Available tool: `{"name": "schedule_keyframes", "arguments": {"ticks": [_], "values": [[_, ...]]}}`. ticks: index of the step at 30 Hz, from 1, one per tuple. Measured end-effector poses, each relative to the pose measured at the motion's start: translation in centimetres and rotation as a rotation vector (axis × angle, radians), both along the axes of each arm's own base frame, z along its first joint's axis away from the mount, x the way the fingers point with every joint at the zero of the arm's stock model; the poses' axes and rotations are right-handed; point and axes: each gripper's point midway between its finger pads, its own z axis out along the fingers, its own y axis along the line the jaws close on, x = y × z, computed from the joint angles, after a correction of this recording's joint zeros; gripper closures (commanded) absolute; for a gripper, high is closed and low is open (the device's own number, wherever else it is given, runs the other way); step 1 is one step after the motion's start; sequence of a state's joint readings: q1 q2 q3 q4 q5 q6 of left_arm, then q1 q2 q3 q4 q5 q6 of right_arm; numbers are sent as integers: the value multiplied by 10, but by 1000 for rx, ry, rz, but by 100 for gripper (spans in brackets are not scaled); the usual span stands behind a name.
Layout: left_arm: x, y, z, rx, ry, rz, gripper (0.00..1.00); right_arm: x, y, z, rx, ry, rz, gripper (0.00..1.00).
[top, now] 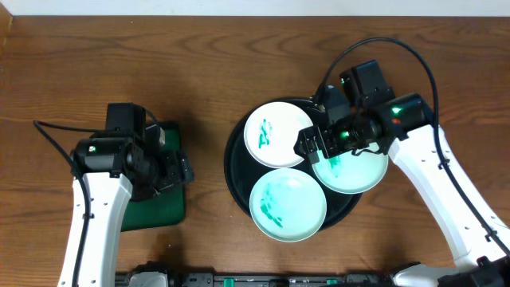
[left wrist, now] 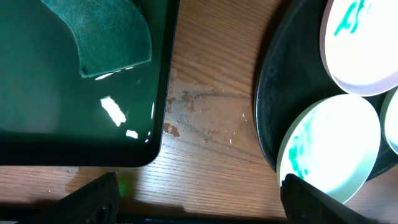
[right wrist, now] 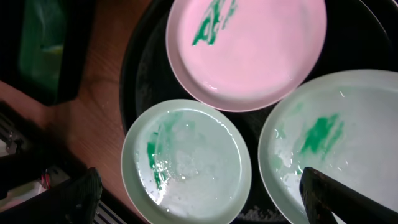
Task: Clean dirty plates on tray and stack at the side
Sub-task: 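Reach the right gripper over the black tray toward the pink plate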
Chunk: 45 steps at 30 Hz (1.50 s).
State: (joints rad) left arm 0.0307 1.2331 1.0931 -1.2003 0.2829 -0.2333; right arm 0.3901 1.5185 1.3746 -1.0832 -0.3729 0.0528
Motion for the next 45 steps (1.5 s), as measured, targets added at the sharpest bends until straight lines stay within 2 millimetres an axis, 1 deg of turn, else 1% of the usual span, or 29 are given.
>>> {"name": "schedule_keyframes", "arguments": {"ticks": [5, 8, 10, 15, 19, 23, 29, 31, 34, 41, 45], "values": [[0, 0, 0, 0, 0, 0, 16, -1, 3, 1, 7, -1, 10, 1], [0, 0, 0, 0, 0, 0, 16, -2, 4, 1, 9, -7, 27, 12], [0, 0, 0, 0, 0, 0, 16, -3, 4, 1, 9, -6, 34, 1], [0, 0, 0, 0, -2, 0, 16, -10, -1, -3, -19, 17, 52, 1], [1, 0, 0, 0, -6, 0, 16, -7, -12, -8, -84, 7, 31, 1], [3, 0, 0, 0, -13, 0, 16, -2, -17, -14, -125, 4, 10, 1], [5, 0, 1, 1, -19, 3, 16, 17, -14, -33, -149, -3, 1, 1], [5, 0, 1, 0, -19, 3, 16, 27, -11, -41, -152, -9, 0, 3], [5, 0, 1, 1, -22, 3, 16, 40, -6, -52, -156, -13, 5, 14], [6, 0, 1, 0, -24, 3, 16, 80, 7, -64, -143, -36, -15, 15], [6, 0, 1, 0, -25, 3, 16, 103, 3, -76, -126, -6, -60, 19]]}}
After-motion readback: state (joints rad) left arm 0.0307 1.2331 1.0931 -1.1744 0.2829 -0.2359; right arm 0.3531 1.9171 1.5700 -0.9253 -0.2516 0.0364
